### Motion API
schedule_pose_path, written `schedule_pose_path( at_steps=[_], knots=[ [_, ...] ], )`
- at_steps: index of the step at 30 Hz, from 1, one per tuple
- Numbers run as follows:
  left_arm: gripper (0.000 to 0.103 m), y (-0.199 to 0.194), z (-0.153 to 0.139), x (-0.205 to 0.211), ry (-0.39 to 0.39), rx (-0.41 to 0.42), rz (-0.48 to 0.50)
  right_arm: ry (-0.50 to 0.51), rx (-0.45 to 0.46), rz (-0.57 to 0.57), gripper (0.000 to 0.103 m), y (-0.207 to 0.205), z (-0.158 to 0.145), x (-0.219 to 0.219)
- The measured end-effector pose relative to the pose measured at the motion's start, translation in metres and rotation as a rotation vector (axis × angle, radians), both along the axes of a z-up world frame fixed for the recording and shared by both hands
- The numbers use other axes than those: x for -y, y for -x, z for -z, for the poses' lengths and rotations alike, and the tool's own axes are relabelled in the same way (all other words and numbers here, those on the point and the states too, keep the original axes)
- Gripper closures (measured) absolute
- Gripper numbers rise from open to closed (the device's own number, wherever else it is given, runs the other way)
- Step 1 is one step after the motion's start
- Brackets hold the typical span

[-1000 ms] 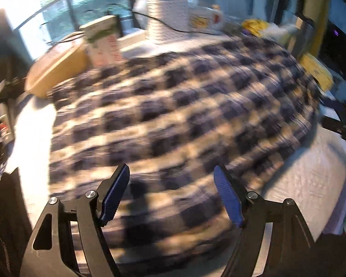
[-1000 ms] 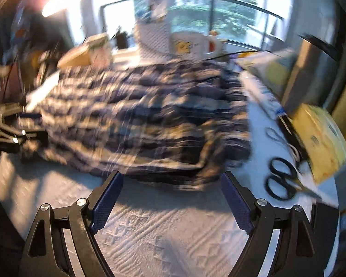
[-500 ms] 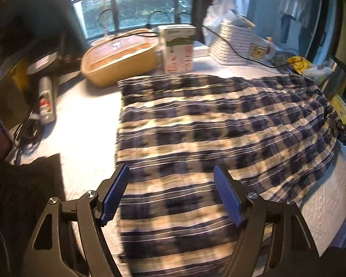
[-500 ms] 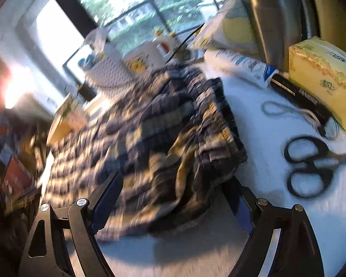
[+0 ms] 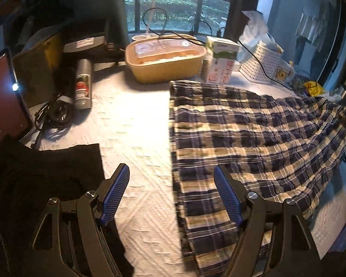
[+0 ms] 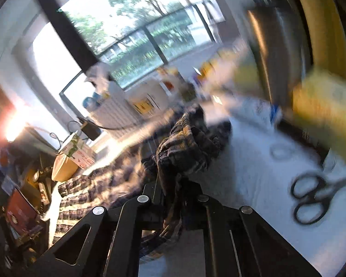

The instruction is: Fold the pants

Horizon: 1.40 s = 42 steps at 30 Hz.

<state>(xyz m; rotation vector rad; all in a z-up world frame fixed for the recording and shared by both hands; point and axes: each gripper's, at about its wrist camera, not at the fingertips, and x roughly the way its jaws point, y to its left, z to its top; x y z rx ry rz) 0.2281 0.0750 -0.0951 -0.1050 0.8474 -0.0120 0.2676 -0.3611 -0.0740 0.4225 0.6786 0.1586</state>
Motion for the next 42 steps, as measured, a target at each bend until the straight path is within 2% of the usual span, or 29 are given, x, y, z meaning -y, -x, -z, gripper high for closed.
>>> schedule_pose_path(
  at_steps=[4, 7, 11, 16, 19, 22, 25, 31, 33, 35, 38, 39, 40, 41, 42],
  knots=[
    [0.028, 0.001, 0.002, -0.009, 0.039, 0.017, 0.005, 0.147, 0.106, -0.056, 0.094, 0.007, -0.047, -0.048],
    [0.028, 0.005, 0.001, -0.007, 0.056, 0.037, 0.040, 0.221, 0.167, -0.129, 0.094, 0.009, -0.071, -0.093],
    [0.028, 0.013, -0.003, -0.011, 0.093, 0.071, 0.071, 0.301, 0.218, -0.261, 0.094, 0.011, -0.087, -0.164],
    [0.028, 0.024, -0.001, -0.026, 0.122, 0.077, 0.059, 0.360, 0.185, -0.439, 0.094, 0.006, -0.064, -0.257],
    [0.028, 0.032, 0.002, -0.038, 0.131, 0.072, 0.036, 0.448, 0.155, -0.546, 0.094, 0.008, -0.031, -0.320],
    [0.028, 0.039, 0.006, -0.050, 0.138, 0.065, 0.003, 0.454, 0.059, -0.652, 0.094, 0.006, 0.008, -0.366],
    [0.028, 0.044, 0.008, -0.061, 0.140, 0.059, -0.029, 0.463, 0.033, -0.689, 0.094, 0.012, 0.024, -0.384],
    [0.028, 0.041, 0.009, -0.068, 0.135, 0.047, -0.049, 0.447, 0.068, -0.699, 0.093, 0.020, 0.018, -0.384],
    [0.028, 0.036, 0.010, -0.066, 0.131, 0.033, -0.048, 0.456, 0.008, -0.745, 0.092, 0.018, 0.031, -0.389],
    [0.028, 0.034, 0.010, -0.063, 0.120, 0.029, -0.051, 0.458, -0.015, -0.781, 0.082, 0.024, 0.036, -0.384],
    [0.028, 0.029, 0.006, -0.058, 0.114, 0.029, -0.039, 0.477, -0.012, -0.844, 0.077, 0.038, 0.040, -0.381],
    [0.028, 0.027, 0.004, -0.055, 0.110, 0.033, -0.033, 0.477, -0.017, -0.860, 0.061, 0.040, 0.041, -0.379],
    [0.028, 0.025, 0.001, -0.051, 0.106, 0.037, -0.025, 0.460, -0.023, -0.878, 0.019, 0.042, 0.042, -0.377],
    [0.028, 0.023, -0.003, -0.046, 0.101, 0.044, -0.013, 0.422, -0.022, -0.898, 0.000, 0.043, 0.041, -0.372],
    [0.028, 0.021, -0.007, -0.040, 0.095, 0.053, 0.003, 0.391, -0.010, -0.911, 0.000, 0.046, 0.038, -0.367]
  ],
)
